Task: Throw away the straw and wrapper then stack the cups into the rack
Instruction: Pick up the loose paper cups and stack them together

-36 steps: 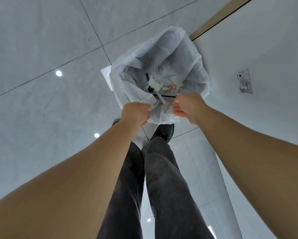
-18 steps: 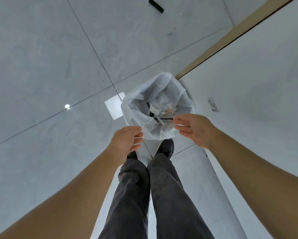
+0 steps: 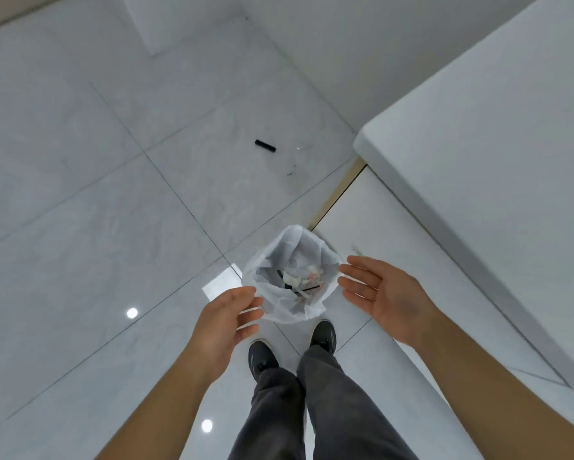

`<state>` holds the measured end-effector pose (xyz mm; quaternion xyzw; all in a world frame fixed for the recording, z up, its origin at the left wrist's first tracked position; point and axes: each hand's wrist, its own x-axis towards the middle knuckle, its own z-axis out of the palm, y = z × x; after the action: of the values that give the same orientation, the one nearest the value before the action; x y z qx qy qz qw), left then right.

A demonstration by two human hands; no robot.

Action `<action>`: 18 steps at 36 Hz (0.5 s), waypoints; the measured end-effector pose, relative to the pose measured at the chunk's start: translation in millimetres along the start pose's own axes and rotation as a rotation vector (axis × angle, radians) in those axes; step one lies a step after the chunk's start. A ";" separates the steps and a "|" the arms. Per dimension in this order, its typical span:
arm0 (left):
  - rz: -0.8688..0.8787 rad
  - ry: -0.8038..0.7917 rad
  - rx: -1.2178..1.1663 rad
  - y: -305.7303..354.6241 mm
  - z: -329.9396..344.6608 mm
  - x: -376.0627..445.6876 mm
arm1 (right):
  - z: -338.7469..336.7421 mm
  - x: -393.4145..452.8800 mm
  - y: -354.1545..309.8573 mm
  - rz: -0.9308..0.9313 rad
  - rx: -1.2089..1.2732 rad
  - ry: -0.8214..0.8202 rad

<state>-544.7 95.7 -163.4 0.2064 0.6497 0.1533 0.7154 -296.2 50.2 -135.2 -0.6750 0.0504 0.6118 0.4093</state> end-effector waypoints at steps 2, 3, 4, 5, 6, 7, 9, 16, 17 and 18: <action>0.035 -0.010 -0.015 9.6 -3.9 -16.6 | 1.4 -24.2 -6.1 -0.048 0.019 -0.008; 0.061 -0.018 -0.026 17.2 -5.0 -27.8 | 2.4 -40.1 -10.8 -0.078 0.033 -0.012; 0.082 -0.026 -0.044 22.9 -6.1 -35.1 | 2.6 -51.2 -13.8 -0.104 0.037 -0.016; 0.101 -0.032 -0.072 28.0 -6.7 -42.1 | 2.3 -62.4 -16.7 -0.128 0.047 -0.019; 0.123 -0.039 -0.101 33.3 -6.6 -51.0 | 0.9 -74.7 -19.4 -0.152 0.054 -0.015; 0.139 -0.047 -0.132 37.9 -6.3 -58.1 | 0.0 -84.8 -21.9 -0.171 0.063 -0.014; 0.170 -0.077 -0.183 46.5 -4.4 -74.2 | -3.5 -106.6 -27.3 -0.206 0.077 -0.011; 0.222 -0.170 -0.200 67.5 10.8 -120.5 | -23.8 -167.5 -42.8 -0.293 0.132 -0.009; 0.227 -0.188 -0.197 70.7 13.8 -125.9 | -27.5 -175.3 -44.5 -0.307 0.142 -0.009; 0.239 -0.212 -0.186 75.8 19.7 -134.4 | -33.7 -185.9 -47.1 -0.330 0.162 -0.005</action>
<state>-536.0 94.1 -8.1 0.2301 0.5245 0.2742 0.7725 -288.7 -19.9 46.3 -0.6375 -0.0131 0.5319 0.5573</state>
